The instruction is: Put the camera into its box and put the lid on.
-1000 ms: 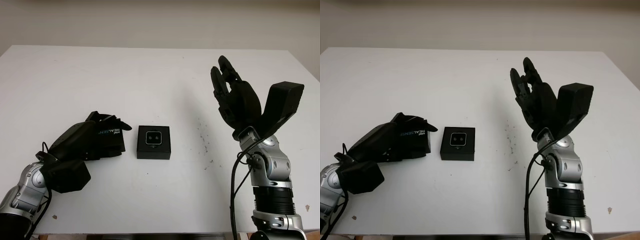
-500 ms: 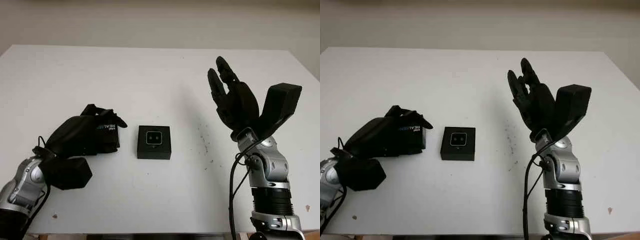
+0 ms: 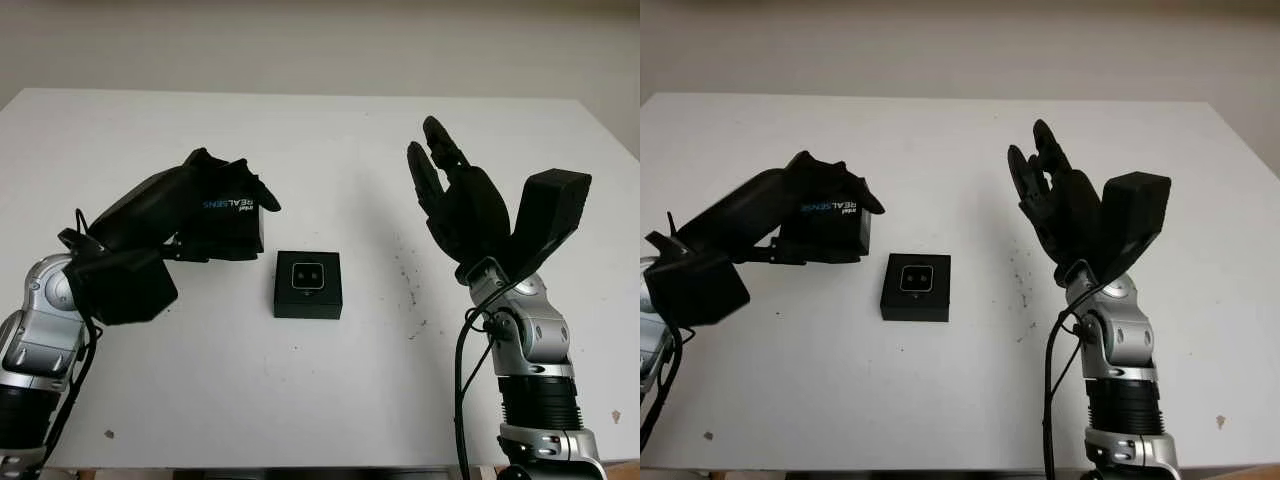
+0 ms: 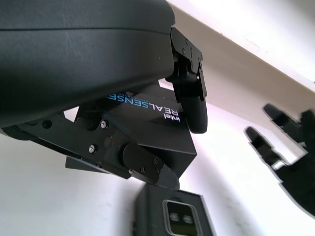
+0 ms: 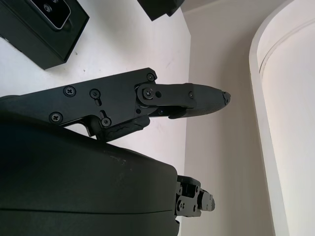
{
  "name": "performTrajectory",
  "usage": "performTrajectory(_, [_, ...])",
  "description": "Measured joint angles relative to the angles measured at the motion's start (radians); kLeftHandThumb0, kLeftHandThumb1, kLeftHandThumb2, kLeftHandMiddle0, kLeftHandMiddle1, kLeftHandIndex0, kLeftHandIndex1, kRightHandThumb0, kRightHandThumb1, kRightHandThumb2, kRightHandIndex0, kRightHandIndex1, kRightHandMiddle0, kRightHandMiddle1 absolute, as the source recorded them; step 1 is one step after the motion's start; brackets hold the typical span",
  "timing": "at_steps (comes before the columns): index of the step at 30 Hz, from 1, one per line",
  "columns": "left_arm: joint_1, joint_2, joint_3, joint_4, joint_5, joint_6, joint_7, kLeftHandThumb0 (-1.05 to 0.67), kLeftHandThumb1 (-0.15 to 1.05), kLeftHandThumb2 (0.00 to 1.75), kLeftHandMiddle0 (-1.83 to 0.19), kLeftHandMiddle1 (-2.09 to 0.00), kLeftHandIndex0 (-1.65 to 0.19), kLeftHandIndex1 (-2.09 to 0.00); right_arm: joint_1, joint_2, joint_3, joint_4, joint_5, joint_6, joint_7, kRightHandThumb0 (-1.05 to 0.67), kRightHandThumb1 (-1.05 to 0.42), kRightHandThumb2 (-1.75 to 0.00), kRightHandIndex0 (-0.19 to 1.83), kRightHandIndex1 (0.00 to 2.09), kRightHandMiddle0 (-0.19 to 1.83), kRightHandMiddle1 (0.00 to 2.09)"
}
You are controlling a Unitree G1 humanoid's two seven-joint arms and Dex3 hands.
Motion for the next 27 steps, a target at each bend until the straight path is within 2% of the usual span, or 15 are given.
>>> performTrajectory(5, [-0.019, -0.029, -0.028, -0.077, -0.046, 0.153, -0.075, -0.20, 1.05, 0.13, -0.33, -1.52, -0.24, -1.26, 0.001, 0.002, 0.005, 0.002, -0.013, -0.012, -0.005, -0.58, -1.05, -0.39, -0.15, 0.06, -0.08, 0.05])
performTrajectory(10, [-0.021, -0.094, -0.064, -0.065, -0.056, 0.142, -0.077, -0.21, 1.05, 0.13, -0.37, -1.61, -0.23, -1.35, 0.004, 0.021, 0.000, 0.002, -0.013, -0.047, -0.024, -0.59, -1.05, -0.54, -0.15, 0.06, -0.11, 0.04])
performTrajectory(14, [-0.020, -0.137, -0.089, -0.051, -0.051, 0.156, -0.060, -0.22, 1.05, 0.15, -0.32, -1.72, -0.18, -1.38, 0.004, 0.046, -0.018, 0.004, -0.006, -0.071, -0.051, -0.72, -1.05, -0.64, -0.19, 0.01, -0.19, 0.00])
performTrajectory(21, [0.004, -0.179, -0.125, -0.051, -0.001, 0.182, -0.015, -0.16, 1.05, 0.15, -0.27, -1.73, -0.14, -1.45, -0.001, 0.070, -0.036, 0.005, 0.011, -0.091, -0.083, -0.78, -1.05, -0.66, -0.19, 0.00, -0.19, 0.00])
performTrajectory(27, [0.025, -0.200, -0.142, -0.027, 0.036, 0.153, 0.020, -0.14, 1.05, 0.15, -0.26, -1.89, -0.11, -1.50, -0.010, 0.071, -0.034, 0.013, 0.011, -0.105, -0.089, -0.78, -1.05, -0.65, -0.19, 0.00, -0.19, 0.00])
